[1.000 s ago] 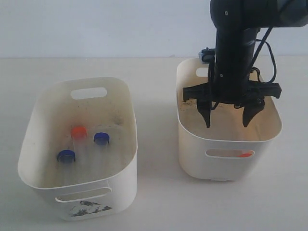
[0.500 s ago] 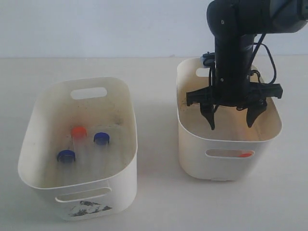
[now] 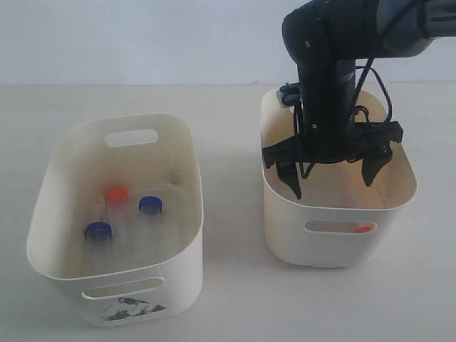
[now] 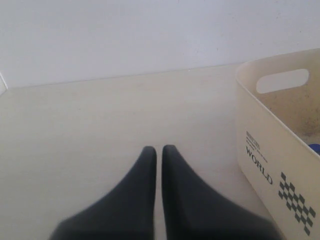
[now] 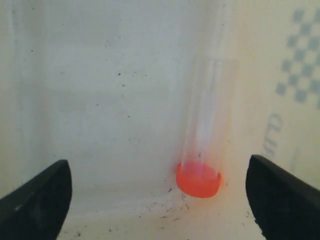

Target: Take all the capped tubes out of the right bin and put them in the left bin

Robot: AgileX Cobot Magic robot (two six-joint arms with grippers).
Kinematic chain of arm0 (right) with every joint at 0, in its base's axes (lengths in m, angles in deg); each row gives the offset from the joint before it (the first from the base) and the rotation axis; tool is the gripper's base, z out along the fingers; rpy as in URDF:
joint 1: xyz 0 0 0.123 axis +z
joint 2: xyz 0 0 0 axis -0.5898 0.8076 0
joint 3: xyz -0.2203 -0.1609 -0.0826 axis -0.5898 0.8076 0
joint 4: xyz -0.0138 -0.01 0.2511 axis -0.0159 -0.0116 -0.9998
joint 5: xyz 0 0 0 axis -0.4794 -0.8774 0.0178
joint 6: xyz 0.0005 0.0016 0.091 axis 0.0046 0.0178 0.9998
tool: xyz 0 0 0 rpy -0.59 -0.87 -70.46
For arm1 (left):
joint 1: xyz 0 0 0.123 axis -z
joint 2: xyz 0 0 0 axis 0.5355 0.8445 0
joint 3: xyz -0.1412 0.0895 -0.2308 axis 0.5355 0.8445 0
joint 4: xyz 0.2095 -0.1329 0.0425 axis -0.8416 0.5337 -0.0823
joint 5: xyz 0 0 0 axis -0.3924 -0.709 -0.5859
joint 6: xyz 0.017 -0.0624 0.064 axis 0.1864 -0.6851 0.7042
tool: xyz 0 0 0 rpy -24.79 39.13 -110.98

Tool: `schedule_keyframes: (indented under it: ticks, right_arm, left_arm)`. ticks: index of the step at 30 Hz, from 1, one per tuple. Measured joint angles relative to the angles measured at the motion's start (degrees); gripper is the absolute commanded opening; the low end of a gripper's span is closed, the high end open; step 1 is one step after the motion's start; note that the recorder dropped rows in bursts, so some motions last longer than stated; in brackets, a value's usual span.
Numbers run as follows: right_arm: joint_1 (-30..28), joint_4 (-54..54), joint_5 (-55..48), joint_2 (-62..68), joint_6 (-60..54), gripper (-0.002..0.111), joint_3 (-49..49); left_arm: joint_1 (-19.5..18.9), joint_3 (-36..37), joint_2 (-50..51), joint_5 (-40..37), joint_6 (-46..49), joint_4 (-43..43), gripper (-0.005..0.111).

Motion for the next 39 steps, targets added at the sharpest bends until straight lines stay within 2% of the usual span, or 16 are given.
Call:
schedule_keyframes:
  ticks: [18, 39]
  right_arm:
    - [0.0, 5.37, -0.12, 2.98, 4.11, 0.087, 0.0]
    - [0.0, 4.81, -0.07, 9.27, 4.99, 0.087, -0.35]
  left_arm:
    - [0.0, 0.0, 0.0, 0.0, 0.0, 0.0, 0.004]
    - [0.0, 0.0, 0.0, 0.0, 0.0, 0.0, 0.004]
